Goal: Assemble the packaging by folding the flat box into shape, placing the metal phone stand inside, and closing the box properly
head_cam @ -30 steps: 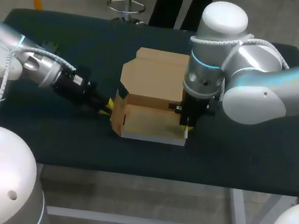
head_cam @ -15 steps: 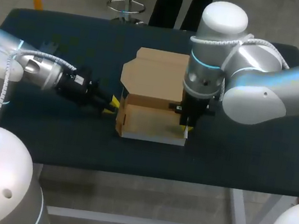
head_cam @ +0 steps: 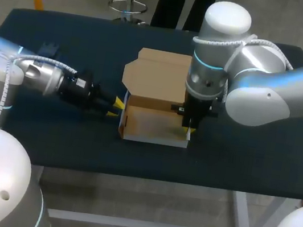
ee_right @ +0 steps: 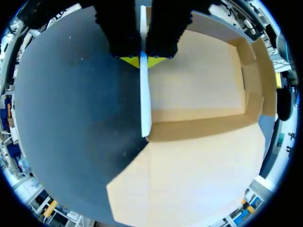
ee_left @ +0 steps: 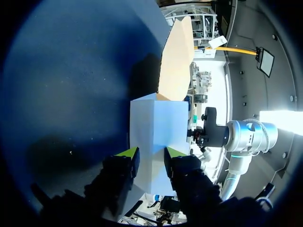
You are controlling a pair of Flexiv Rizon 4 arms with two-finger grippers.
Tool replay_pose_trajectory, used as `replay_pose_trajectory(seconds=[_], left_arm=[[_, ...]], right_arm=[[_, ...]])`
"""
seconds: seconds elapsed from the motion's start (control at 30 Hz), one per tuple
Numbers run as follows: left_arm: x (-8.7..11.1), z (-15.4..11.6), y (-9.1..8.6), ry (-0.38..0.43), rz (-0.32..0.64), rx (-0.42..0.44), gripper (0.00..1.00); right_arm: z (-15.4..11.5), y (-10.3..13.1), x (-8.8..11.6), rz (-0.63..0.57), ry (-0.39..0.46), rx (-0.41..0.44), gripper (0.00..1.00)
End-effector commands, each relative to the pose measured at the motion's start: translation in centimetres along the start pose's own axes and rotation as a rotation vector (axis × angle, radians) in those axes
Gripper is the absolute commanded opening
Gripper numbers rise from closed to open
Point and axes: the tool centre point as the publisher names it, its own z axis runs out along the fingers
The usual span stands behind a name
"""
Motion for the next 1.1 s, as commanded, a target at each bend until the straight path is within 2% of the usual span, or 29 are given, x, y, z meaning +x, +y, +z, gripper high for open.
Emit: replay_pose_trajectory(seconds=[0.03, 0.23, 0.5, 0.63, 0.8, 1.1], left_arm=[[0.2, 0.4, 0.1, -0.006, 0.002, 0.005, 0.41], [0.6, 1.0, 0.3, -0.040, 0.017, 0.016, 0.40], [1.1, 1.8, 0.6, -0.163, 0.058, 0.070, 0.42], [1.2, 2.2, 0.8, -0.228, 0.073, 0.097, 0.47], [1.3, 2.7, 0.9, -0.304, 0.082, 0.120, 0.47], [0.9, 3.2, 0.8, -0.410, 0.087, 0.112, 0.47]], right_arm=[[0.0, 0.1, 0.1, -0.001, -0.002, 0.003, 0.00], [0.0, 0.1, 0.1, -0.001, -0.002, 0.003, 0.00], [0.0, 0.1, 0.1, -0.001, -0.002, 0.003, 0.00], [0.0, 0.1, 0.1, -0.001, -0.002, 0.003, 0.00], [0.0, 0.1, 0.1, -0.001, -0.002, 0.003, 0.00], [0.0, 0.1, 0.1, -0.001, -0.002, 0.003, 0.00]])
